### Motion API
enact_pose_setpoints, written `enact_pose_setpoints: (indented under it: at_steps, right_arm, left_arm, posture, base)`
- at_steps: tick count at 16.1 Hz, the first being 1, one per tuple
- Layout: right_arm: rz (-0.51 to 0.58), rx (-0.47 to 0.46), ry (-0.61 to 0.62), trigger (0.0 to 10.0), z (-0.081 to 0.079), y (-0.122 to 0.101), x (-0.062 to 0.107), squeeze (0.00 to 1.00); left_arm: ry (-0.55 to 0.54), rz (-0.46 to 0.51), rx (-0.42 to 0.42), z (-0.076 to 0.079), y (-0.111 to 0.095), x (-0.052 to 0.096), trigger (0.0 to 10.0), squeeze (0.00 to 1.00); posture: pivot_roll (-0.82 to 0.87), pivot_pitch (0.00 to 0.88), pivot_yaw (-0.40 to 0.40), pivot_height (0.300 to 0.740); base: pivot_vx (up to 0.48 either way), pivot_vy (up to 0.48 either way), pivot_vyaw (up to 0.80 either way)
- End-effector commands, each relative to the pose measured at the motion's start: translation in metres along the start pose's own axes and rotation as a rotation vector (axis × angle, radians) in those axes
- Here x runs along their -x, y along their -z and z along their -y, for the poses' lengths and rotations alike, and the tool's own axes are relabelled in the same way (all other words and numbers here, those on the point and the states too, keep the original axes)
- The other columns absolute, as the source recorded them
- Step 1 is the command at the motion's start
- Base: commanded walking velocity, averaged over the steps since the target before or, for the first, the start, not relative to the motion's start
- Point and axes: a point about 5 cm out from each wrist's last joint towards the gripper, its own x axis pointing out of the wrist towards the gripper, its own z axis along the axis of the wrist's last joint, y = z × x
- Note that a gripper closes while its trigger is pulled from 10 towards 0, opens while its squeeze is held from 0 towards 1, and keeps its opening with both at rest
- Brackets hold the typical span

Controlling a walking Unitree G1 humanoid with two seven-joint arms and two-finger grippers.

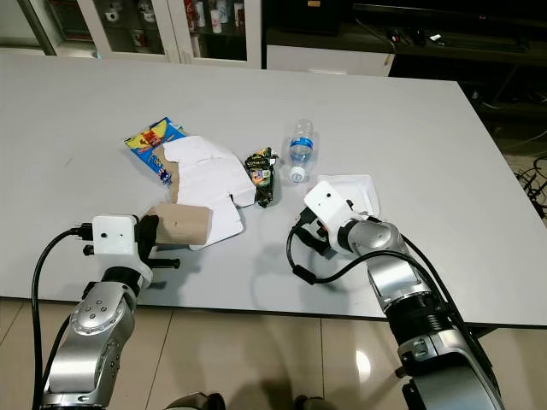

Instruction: Picking trash to rubbish bin

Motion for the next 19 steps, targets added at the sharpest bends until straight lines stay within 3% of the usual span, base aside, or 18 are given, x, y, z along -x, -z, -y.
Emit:
enact_pose_setpoints:
  at_steps: [1, 17, 18, 19]
  right_arm:
    - [-0.164, -0.065, -0.134, 0.0, -0.030, 0.042, -0.005, 0.00]
    - [-0.155, -0.062, -0.075, 0.1, -0.021, 0.042, -0.005, 0.00]
    - [-0.156, -0.060, -0.070, 1.5, -0.020, 0.042, -0.005, 0.00]
    - [-0.152, -0.059, -0.051, 10.0, -0.018, 0.041, -0.005, 0.00]
  left_arm:
    - [0.001, -0.006, 0.010, 0.000, 0.001, 0.001, 0.0, 0.00]
    - [0.003, -0.003, 0.014, 0.002, 0.000, 0.000, 0.0, 0.00]
    - [0.003, -0.003, 0.014, 0.002, 0.000, 0.000, 0.0, 0.00]
    - [0.003, -0.003, 0.014, 0.002, 0.000, 0.000, 0.0, 0.00]
  posture:
    - [-0.04, 0.129, 0.016, 0.740]
    - [-0.04, 0.128, 0.016, 0.740]
    - [-0.04, 0.128, 0.016, 0.740]
    - [-0.04, 0.128, 0.016, 0.740]
  base:
    - [0.000, 0.000, 0.00]
    - [0.000, 0.000, 0.00]
    - [0.000, 0.000, 0.00]
    - [0.000, 0.000, 0.00]
